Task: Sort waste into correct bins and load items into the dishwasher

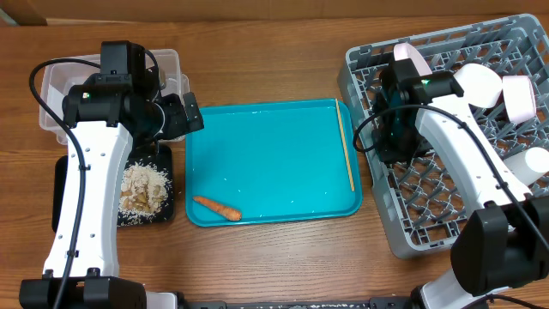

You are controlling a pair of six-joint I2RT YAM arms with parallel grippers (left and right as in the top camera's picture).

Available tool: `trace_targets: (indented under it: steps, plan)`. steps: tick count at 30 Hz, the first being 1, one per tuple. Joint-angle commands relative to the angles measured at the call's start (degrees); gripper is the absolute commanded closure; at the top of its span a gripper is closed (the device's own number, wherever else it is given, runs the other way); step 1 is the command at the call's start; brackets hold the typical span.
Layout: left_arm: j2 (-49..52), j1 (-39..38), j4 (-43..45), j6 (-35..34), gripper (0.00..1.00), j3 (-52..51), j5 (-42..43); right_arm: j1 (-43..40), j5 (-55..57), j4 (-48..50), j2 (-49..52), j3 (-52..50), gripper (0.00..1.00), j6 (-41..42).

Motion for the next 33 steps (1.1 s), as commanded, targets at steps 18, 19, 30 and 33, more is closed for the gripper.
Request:
trace_targets:
  steps: [18,19,30,33]
  plan:
    - [-0.1,-0.4,0.2,-0.4,0.00,0.3,0.2,10.8,-7.1,10.7,6.6,6.6,0.39,7.5]
    - [-0.1,-0.4,0.2,-0.4,0.01,0.3,0.2,11.2,-6.8,11.3,7.1,5.9,0.39,8.3]
    - [-0.1,-0.4,0.2,-0.4,0.00,0.3,0.2,12.1,-2.8,15.9,14.2,1.5,0.40,13.0]
    - [-0.1,-0.4,0.2,-0.4,0.00,0.3,0.3,12.1,-2.8,16.9,15.5,0.2,0.39,13.8]
